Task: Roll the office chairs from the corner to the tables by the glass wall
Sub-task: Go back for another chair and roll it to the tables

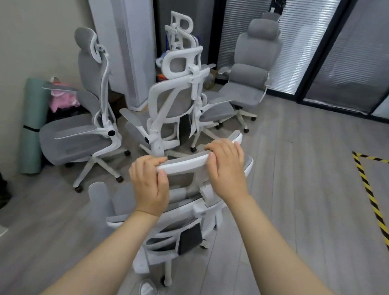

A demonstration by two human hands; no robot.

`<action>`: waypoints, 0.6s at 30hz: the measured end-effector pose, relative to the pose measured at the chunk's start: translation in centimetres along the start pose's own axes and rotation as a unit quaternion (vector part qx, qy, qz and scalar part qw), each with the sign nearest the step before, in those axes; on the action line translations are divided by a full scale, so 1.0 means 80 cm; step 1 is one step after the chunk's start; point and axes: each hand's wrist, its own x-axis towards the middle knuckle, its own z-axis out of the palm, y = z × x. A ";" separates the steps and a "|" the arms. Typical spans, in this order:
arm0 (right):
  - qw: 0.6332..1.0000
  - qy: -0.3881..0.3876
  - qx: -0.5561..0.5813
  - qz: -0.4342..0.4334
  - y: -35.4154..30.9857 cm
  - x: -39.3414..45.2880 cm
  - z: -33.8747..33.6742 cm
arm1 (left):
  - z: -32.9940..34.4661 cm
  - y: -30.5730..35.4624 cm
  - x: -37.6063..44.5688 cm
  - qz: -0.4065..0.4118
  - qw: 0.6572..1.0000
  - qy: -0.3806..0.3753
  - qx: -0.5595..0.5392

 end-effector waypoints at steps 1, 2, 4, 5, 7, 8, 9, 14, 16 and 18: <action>1.000 0.003 -0.005 0.004 0.006 -0.010 -0.012 | 0.003 0.011 -0.007 0.010 1.000 -0.006 -0.004; 1.000 0.007 -0.011 0.008 0.011 -0.020 -0.024 | 0.006 0.020 -0.014 0.019 1.000 -0.013 -0.007; 0.999 0.023 -0.023 0.023 0.021 -0.041 -0.046 | 0.015 0.040 -0.028 0.032 0.999 -0.030 -0.013; 0.999 0.035 -0.027 0.032 0.026 -0.051 -0.056 | 0.019 0.049 -0.035 0.039 0.998 -0.039 -0.019; 0.996 0.060 -0.033 0.054 0.032 -0.072 -0.075 | 0.027 0.068 -0.049 0.057 0.996 -0.058 -0.036; 0.995 0.071 -0.037 0.065 0.034 -0.081 -0.085 | 0.032 0.076 -0.055 0.066 0.994 -0.068 -0.045; 0.993 0.082 -0.041 0.077 0.037 -0.090 -0.095 | 0.036 0.084 -0.060 0.074 0.992 -0.080 -0.055; 0.980 0.135 -0.077 0.125 0.056 -0.135 -0.142 | 0.062 0.121 -0.083 0.112 0.976 -0.143 -0.116; 0.973 0.155 -0.090 0.148 0.060 -0.155 -0.161 | 0.071 0.137 -0.091 0.121 0.967 -0.171 -0.145; 0.965 0.173 -0.096 0.174 0.061 -0.174 -0.181 | 0.077 0.153 -0.098 0.135 0.955 -0.204 -0.168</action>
